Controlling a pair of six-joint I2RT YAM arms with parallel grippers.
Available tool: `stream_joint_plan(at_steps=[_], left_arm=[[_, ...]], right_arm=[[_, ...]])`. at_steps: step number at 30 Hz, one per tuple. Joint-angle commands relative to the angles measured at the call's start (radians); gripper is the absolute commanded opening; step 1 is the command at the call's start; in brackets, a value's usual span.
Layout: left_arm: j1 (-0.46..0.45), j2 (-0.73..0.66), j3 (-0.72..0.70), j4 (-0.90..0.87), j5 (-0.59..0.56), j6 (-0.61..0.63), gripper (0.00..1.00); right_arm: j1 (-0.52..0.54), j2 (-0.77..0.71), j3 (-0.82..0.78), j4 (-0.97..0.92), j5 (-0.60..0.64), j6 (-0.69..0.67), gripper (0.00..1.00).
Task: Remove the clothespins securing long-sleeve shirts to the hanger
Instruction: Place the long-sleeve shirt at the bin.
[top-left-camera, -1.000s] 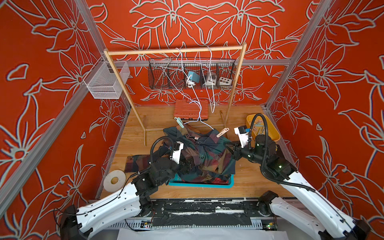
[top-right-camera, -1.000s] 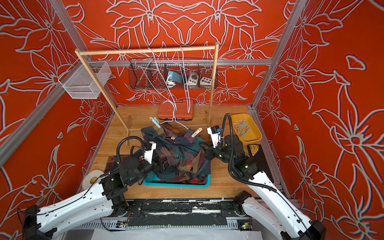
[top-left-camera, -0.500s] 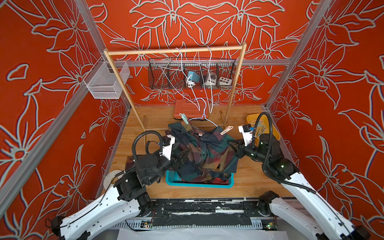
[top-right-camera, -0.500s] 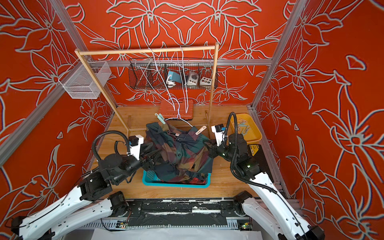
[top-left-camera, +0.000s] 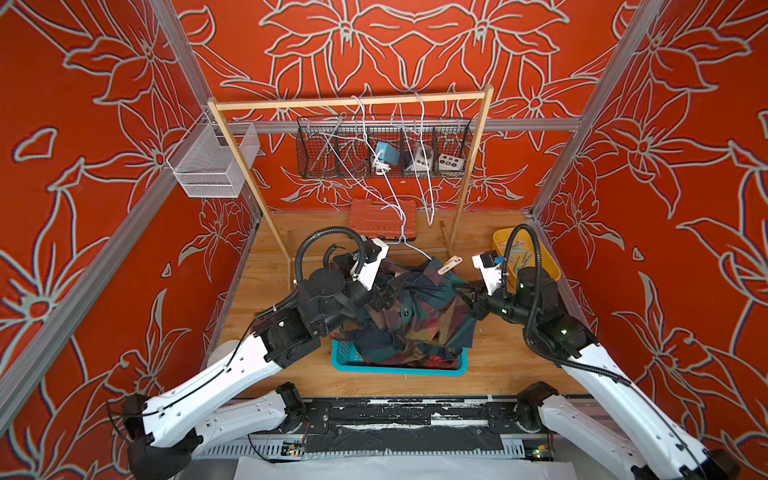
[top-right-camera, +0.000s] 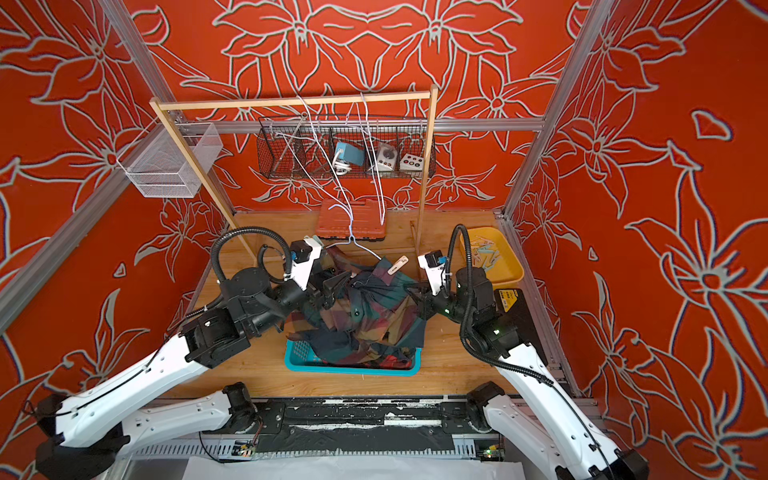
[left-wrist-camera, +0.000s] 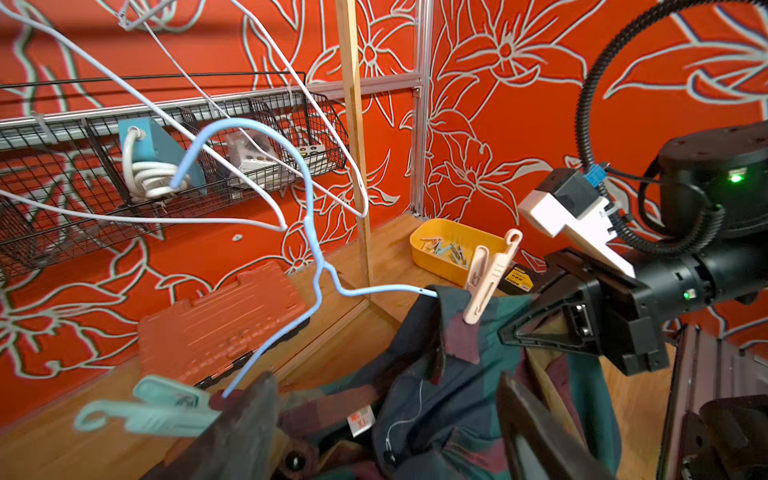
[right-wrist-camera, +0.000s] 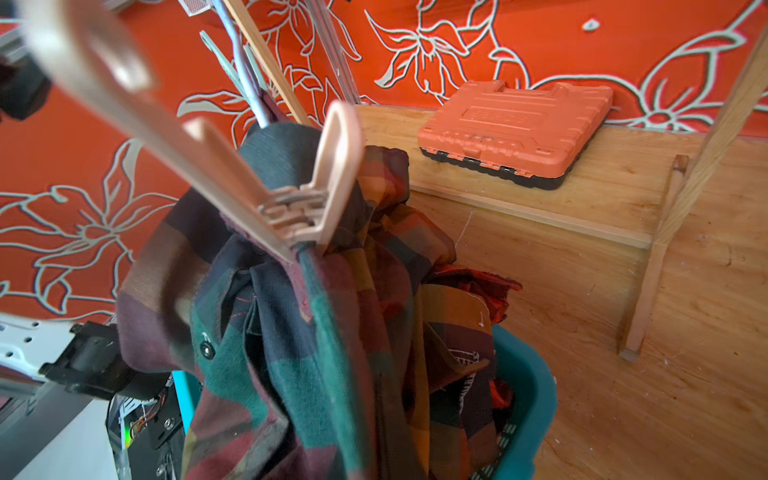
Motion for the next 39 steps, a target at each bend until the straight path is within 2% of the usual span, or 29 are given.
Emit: stream_joint_plan(at_steps=[1,6,17,21,25,29,35,36,39], left_arm=[[0.064,0.017,0.027,0.101,0.026,0.014,0.79],[0.171,0.027,0.001,0.182,0.105,-0.06,0.78],[0.191,0.121,0.027,0.234,0.168,-0.075,0.78],[0.194,0.143,0.015,0.261,0.18,-0.088,0.75],[0.205,0.172,0.016,0.277,0.196,-0.094,0.62],[0.205,0.177,-0.006,0.308,0.198,-0.096,0.35],[0.208,0.186,-0.038,0.353,0.19,-0.088,0.04],[0.208,0.188,-0.04,0.359,0.19,-0.085,0.0],[0.21,0.193,-0.047,0.387,0.194,-0.075,0.0]], right_arm=[[-0.002,-0.019,0.022,0.009,-0.05,-0.052,0.0],[0.011,-0.029,0.021,-0.001,-0.068,-0.075,0.0],[0.065,-0.026,0.03,-0.011,-0.051,-0.099,0.0],[0.082,-0.025,0.034,-0.012,-0.055,-0.111,0.0],[0.113,-0.018,0.042,-0.015,-0.034,-0.128,0.0],[0.136,-0.008,0.046,-0.015,-0.006,-0.136,0.0],[0.141,0.005,0.062,-0.016,0.041,-0.125,0.0],[0.142,0.008,0.062,-0.016,0.053,-0.119,0.0],[0.142,0.012,0.063,-0.017,0.074,-0.107,0.0]])
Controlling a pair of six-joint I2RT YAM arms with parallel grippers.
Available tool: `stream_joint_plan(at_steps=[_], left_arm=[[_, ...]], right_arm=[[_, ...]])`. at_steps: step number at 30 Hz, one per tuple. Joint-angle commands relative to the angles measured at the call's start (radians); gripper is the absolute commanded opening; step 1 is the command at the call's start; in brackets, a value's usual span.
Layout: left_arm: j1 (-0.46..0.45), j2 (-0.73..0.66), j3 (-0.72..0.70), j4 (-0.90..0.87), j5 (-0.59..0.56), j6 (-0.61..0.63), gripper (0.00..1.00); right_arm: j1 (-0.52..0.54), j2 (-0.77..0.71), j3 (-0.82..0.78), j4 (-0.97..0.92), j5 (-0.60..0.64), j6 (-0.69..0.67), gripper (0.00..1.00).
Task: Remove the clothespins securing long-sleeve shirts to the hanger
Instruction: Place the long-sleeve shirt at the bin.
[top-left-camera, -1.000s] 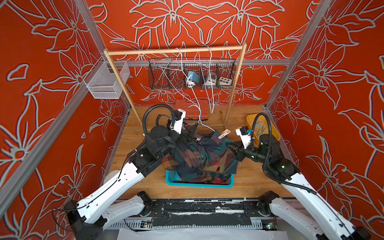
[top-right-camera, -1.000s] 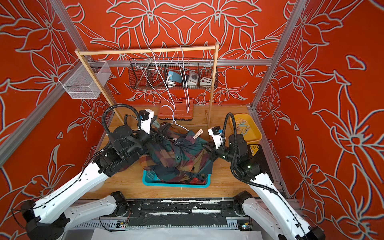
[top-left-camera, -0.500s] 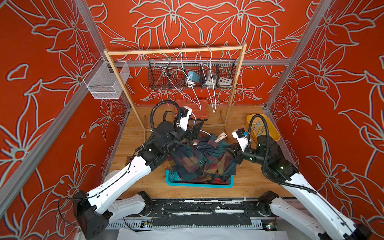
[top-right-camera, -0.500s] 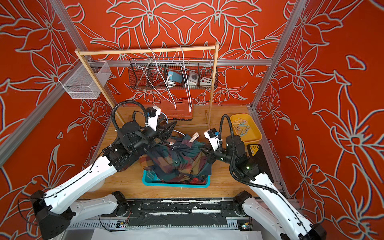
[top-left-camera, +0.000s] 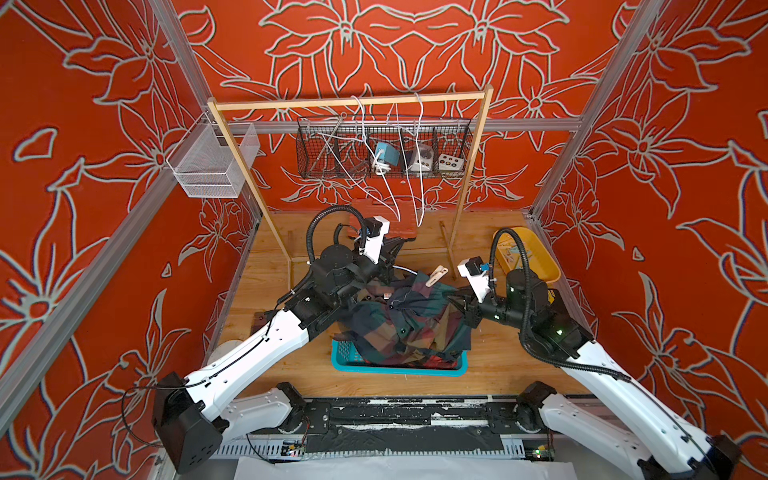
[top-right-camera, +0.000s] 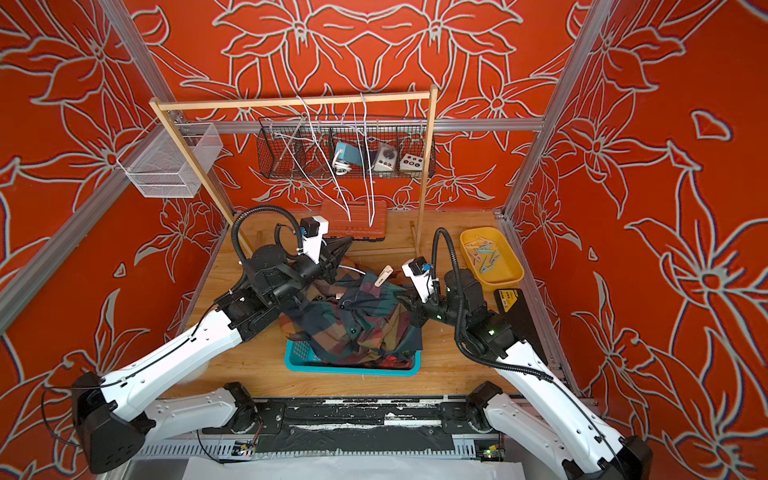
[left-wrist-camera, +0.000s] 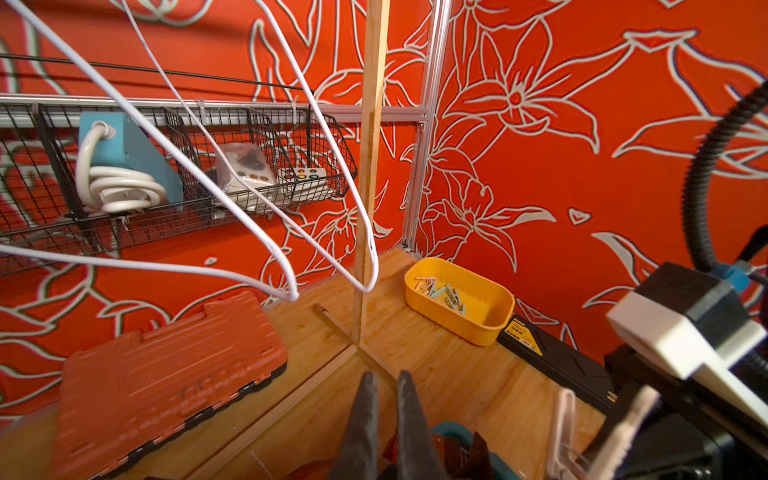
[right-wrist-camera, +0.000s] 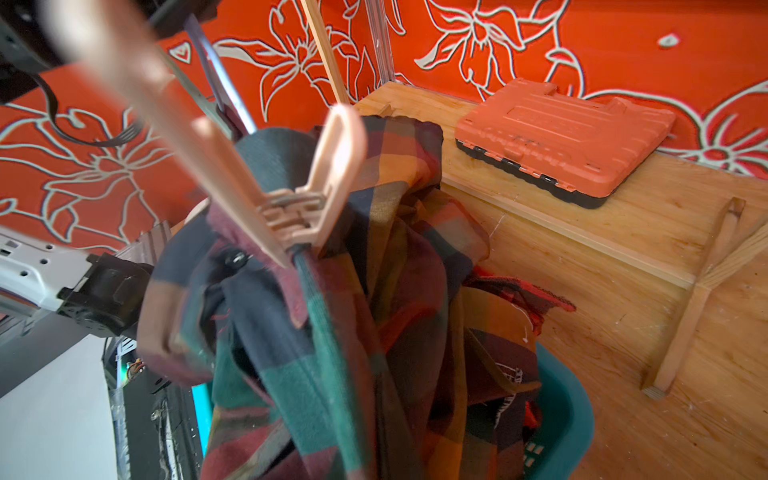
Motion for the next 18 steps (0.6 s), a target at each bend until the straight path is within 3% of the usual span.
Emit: stream_joint_plan(at_steps=[1,8,16,18], left_arm=[[0.014,0.011,-0.013,0.074,-0.036,0.026,0.0],[0.035,0.02,-0.04,0.155,-0.002,0.076,0.0],[0.099,0.027,-0.115,0.256,0.117,0.126,0.0],[0.123,0.034,-0.112,0.26,0.168,0.122,0.0]], right_arm=[[0.006,-0.008,0.032,0.02,0.03,0.006,0.0],[0.004,-0.035,0.035,0.003,0.056,0.007,0.0],[-0.024,-0.067,0.104,-0.098,0.036,-0.056,0.48],[-0.041,-0.073,0.13,-0.125,0.033,-0.075,0.55]])
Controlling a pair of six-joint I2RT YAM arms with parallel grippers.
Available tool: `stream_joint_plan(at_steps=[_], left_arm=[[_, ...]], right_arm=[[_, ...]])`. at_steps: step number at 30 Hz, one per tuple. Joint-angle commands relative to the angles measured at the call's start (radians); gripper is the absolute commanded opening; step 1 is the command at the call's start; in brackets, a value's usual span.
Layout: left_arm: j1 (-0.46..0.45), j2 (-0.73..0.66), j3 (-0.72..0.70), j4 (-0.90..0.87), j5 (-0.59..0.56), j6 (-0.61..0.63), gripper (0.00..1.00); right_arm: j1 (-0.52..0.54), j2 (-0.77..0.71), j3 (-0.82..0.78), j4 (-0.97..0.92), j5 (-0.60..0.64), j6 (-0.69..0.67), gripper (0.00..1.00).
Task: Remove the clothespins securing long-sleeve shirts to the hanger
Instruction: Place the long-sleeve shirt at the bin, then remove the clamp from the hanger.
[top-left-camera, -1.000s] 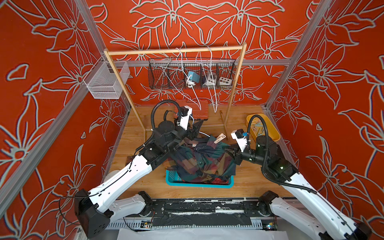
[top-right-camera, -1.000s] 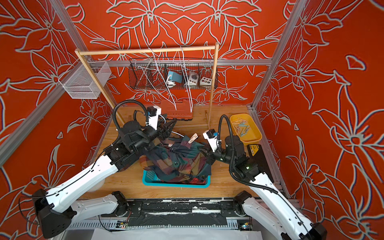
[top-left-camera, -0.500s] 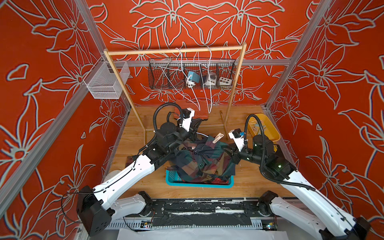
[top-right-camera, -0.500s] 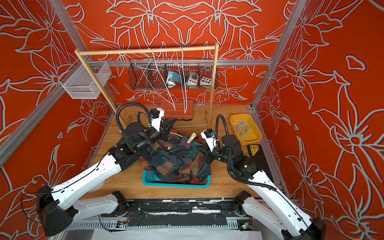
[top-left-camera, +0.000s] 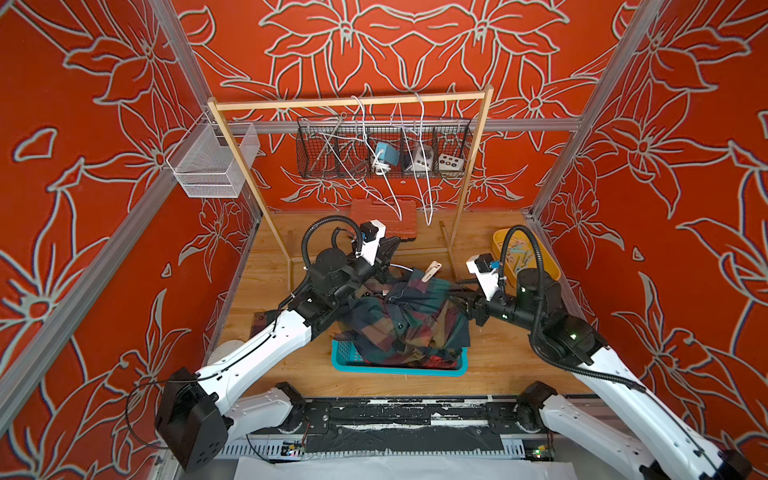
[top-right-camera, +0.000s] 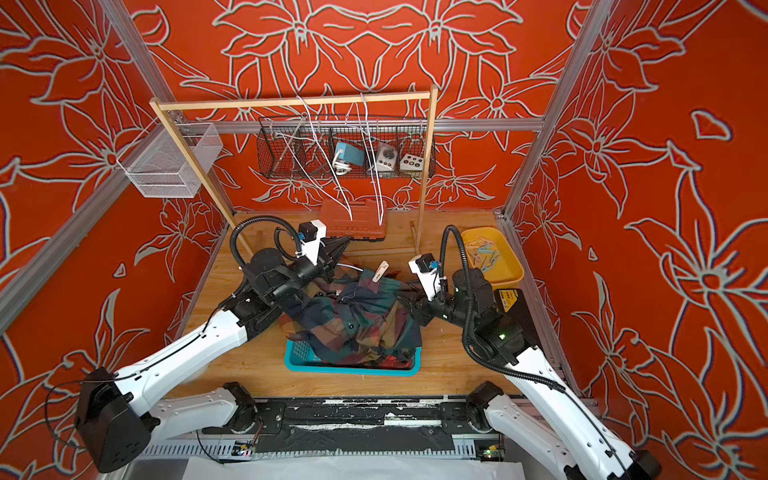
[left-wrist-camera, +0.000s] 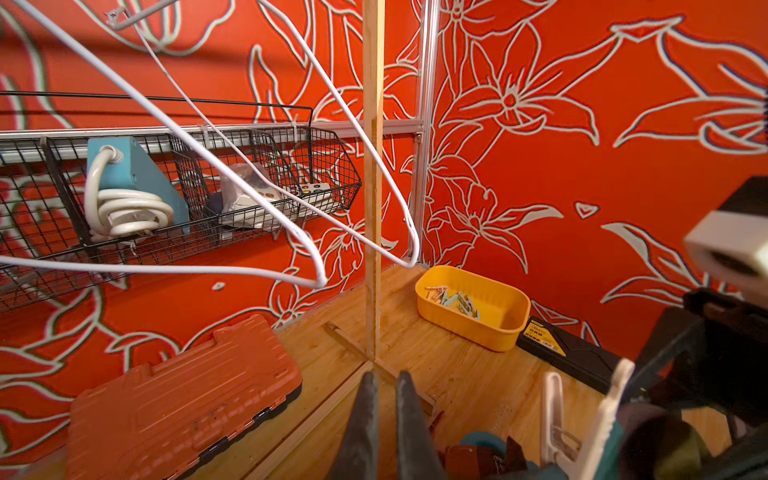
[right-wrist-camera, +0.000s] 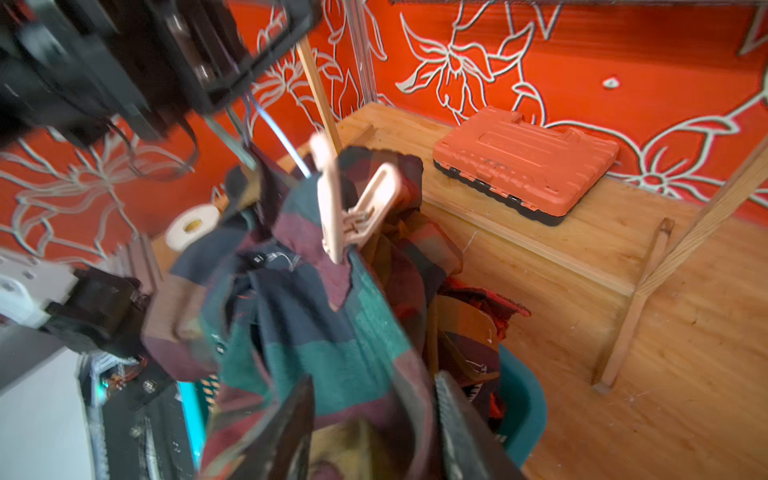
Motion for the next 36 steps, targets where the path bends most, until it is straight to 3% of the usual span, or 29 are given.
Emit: stream_joint_plan(at_steps=[1,10,17,23,30,36], left_arm=[[0.049,0.017,0.0,0.072,0.076,0.047,0.0],[0.066,0.04,0.036,0.046,0.288,0.065,0.0],[0.087,0.032,0.078,-0.005,0.415,0.077,0.0],[0.108,0.053,0.136,-0.055,0.535,0.076,0.0],[0.109,0.047,0.138,-0.062,0.558,0.083,0.0],[0.111,0.027,0.12,-0.038,0.556,0.073,0.0]], right_arm=[[-0.027,-0.027,0.06,-0.04,-0.037,-0.045,0.56],[-0.081,0.077,0.147,0.063,-0.332,-0.136,0.62],[-0.168,0.172,0.078,0.318,-0.493,-0.052,0.64],[-0.182,0.156,0.032,0.368,-0.495,-0.115,0.66],[-0.189,0.158,-0.042,0.451,-0.475,-0.109,0.69],[-0.206,0.16,-0.088,0.543,-0.538,-0.053,0.71]])
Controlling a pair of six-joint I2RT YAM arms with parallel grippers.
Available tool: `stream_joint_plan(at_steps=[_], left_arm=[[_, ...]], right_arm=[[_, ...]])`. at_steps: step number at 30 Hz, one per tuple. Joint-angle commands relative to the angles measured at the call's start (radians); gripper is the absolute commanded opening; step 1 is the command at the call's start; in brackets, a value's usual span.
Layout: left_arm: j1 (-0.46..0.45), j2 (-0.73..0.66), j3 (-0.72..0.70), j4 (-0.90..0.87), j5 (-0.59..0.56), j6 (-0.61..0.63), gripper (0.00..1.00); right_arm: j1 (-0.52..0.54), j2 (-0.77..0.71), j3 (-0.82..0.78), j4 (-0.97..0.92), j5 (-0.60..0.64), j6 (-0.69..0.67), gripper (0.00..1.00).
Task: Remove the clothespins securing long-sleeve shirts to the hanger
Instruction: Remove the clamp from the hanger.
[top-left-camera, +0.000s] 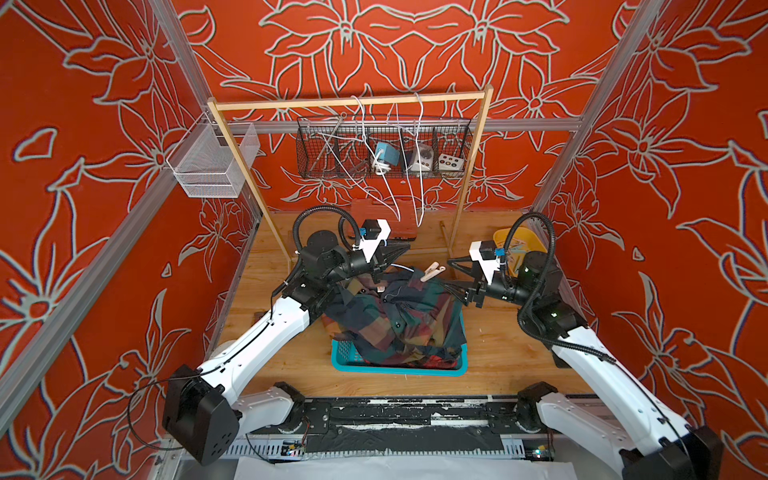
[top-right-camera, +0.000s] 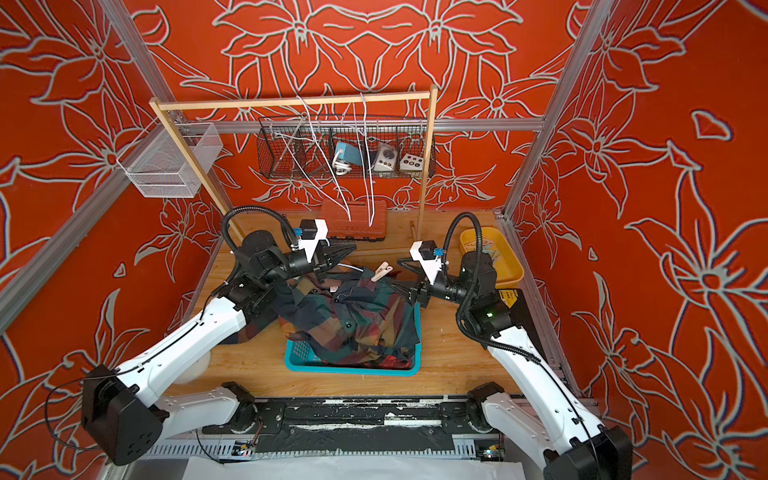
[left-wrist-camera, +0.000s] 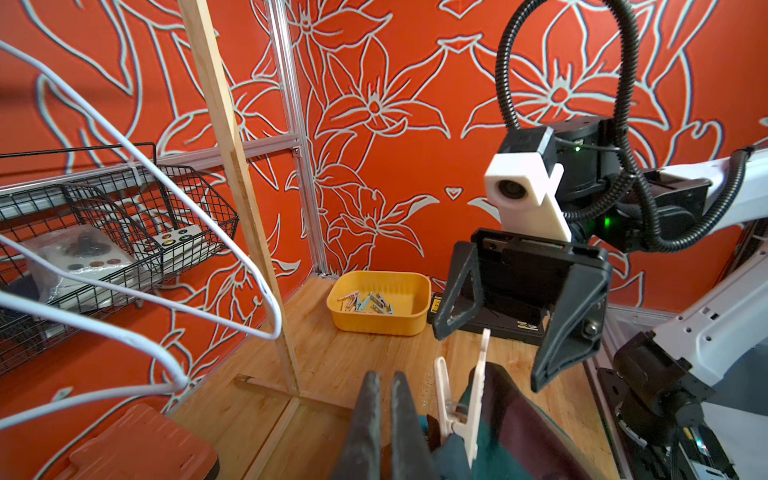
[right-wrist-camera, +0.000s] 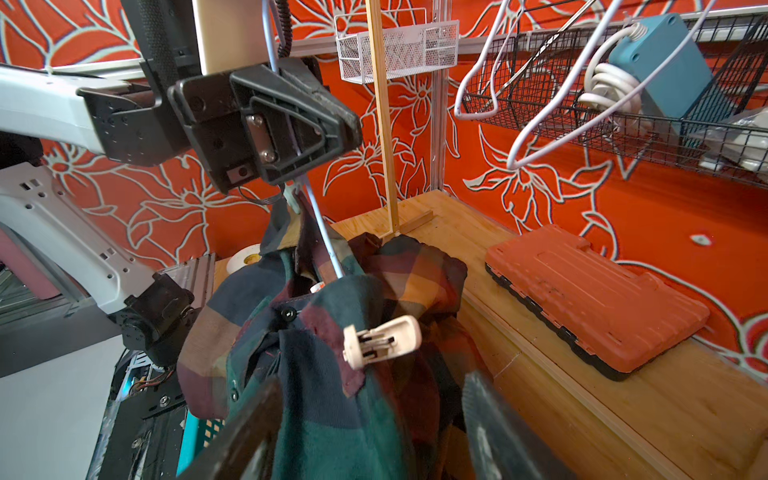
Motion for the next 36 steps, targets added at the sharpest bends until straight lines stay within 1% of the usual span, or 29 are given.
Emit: stream_joint_plan(at_steps=[1,7,12,18,23,30,36], left_arm=[[0.007,-0.024,0.002,0.034,0.032,0.007,0.0],[0.007,-0.032,0.0,0.038,0.045,0.001,0.0],[0.007,-0.038,0.002,0.034,0.056,0.001,0.0],[0.007,-0.037,-0.001,0.045,0.077,-0.008,0.0],[0.006,-0.037,-0.003,0.045,0.079,-0.008,0.0],[0.006,-0.036,0.0,0.043,0.084,-0.01,0.0],[0.006,-0.033,0.002,0.042,0.082,-0.01,0.0]], right_arm=[[-0.01,0.003,-0.012,0.093,-0.075,0.025,0.71],[-0.015,0.057,-0.008,0.168,-0.168,0.06,0.71],[-0.016,0.117,0.005,0.205,-0.204,0.068,0.71],[-0.015,0.16,0.035,0.228,-0.242,0.073,0.71],[-0.013,0.196,0.064,0.212,-0.317,0.063,0.7],[-0.004,0.217,0.093,0.194,-0.323,0.046,0.7],[0.013,0.239,0.116,0.156,-0.324,0.021,0.66]])
